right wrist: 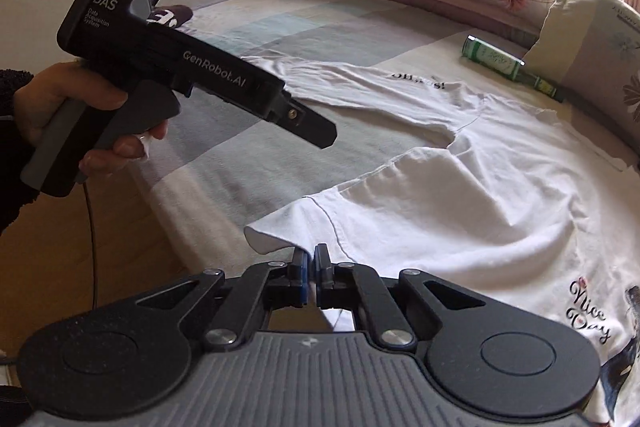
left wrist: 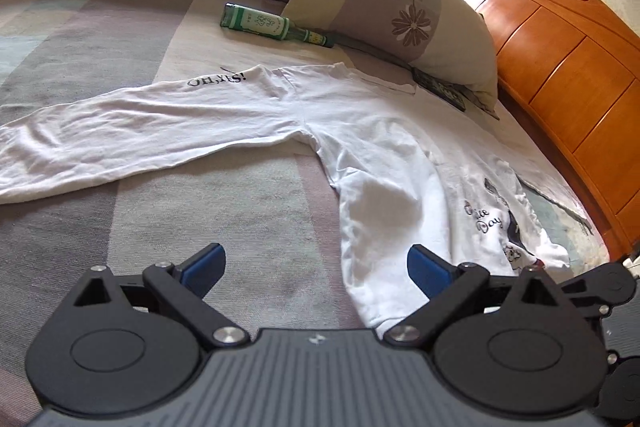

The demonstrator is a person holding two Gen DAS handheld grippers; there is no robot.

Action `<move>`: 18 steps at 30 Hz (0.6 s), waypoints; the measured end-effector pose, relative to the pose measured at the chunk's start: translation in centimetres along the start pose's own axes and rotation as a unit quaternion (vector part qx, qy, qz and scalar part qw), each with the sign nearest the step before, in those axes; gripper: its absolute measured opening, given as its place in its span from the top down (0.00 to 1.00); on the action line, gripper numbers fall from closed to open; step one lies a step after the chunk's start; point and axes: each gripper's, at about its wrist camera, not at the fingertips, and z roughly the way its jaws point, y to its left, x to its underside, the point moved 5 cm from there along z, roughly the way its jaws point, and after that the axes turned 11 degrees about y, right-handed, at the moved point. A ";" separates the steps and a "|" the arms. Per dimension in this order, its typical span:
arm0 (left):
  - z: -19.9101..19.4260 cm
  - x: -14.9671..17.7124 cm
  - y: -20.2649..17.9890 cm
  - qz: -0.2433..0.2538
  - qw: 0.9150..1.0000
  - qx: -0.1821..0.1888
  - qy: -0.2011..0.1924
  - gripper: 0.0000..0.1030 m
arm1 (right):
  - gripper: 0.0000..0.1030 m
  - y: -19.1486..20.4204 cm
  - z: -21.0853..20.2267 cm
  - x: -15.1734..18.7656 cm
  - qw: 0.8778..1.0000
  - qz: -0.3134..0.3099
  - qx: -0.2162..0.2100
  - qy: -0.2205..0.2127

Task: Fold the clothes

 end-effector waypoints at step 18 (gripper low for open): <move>4.5 5.2 -3.2 -0.061 0.992 0.090 0.066 0.06 | 0.67 -13.8 -10.2 11.8 0.971 0.221 0.076 -0.046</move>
